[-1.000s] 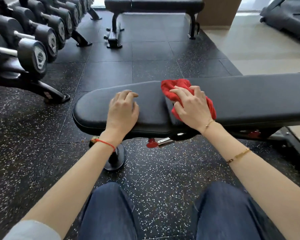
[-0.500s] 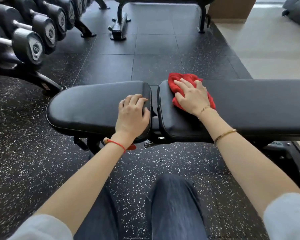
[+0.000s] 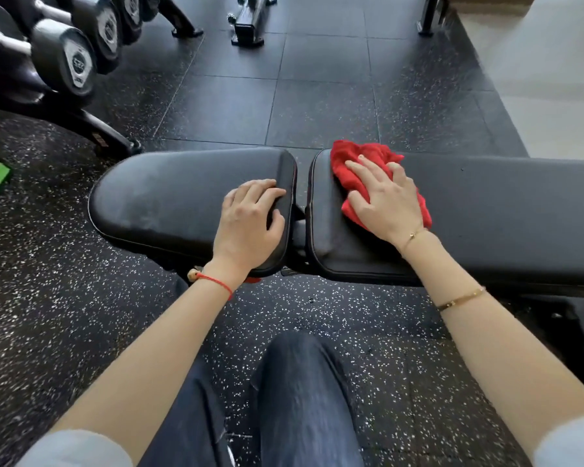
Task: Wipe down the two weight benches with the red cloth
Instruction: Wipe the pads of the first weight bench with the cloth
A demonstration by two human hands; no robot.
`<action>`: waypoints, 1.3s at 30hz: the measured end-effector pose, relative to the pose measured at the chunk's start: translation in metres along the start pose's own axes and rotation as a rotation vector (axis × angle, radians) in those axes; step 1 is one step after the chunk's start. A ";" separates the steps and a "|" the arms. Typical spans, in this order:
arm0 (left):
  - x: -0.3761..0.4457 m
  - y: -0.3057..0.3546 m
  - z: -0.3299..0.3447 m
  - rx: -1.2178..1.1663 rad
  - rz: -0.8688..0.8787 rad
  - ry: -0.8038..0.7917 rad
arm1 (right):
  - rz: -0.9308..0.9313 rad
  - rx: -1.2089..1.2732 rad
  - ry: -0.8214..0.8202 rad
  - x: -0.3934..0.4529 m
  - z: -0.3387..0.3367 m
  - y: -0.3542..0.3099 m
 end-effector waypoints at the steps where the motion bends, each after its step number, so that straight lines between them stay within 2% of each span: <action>1: 0.000 0.000 -0.001 -0.004 0.002 -0.005 | 0.030 -0.016 -0.009 0.009 0.002 -0.001; 5: -0.001 -0.002 0.001 -0.014 0.014 0.014 | 0.011 -0.021 -0.008 0.012 0.008 -0.021; 8: 0.000 -0.003 0.004 -0.006 0.030 0.037 | -0.104 0.035 -0.012 -0.020 0.007 -0.040; 11: -0.001 -0.005 0.005 -0.013 0.041 0.047 | -0.157 0.067 0.051 -0.062 -0.001 -0.046; 15: -0.002 -0.006 0.006 -0.028 0.059 0.051 | -0.012 0.045 0.109 -0.070 -0.011 -0.013; 18: -0.003 -0.005 0.006 -0.025 0.066 0.048 | 0.144 -0.007 0.081 -0.035 -0.008 0.004; 21: -0.002 -0.005 0.005 -0.025 0.061 0.047 | 0.189 -0.020 0.036 -0.005 -0.001 -0.010; 26: -0.002 -0.004 0.004 -0.024 0.057 0.045 | -0.056 -0.020 0.027 -0.036 0.005 -0.060; 28: -0.003 -0.004 0.005 -0.025 0.053 0.039 | -0.094 -0.001 0.049 -0.058 0.002 -0.058; 31: -0.003 -0.005 0.004 -0.034 0.058 0.032 | 0.015 0.011 0.079 -0.065 -0.009 -0.024; 35: -0.002 -0.003 0.004 -0.025 0.047 0.019 | 0.240 -0.047 0.054 -0.028 -0.010 0.005; 39: -0.003 0.000 0.003 -0.007 0.040 0.007 | 0.256 -0.025 0.008 0.000 0.000 -0.013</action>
Point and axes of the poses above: each hand's wrist, its own x-axis towards the middle knuckle, its own z-axis out of the palm, y = z × x, the point moved 5 cm from there along x, towards the middle knuckle, and after that the axes turned 5 degrees about y, right-handed, at the moved point
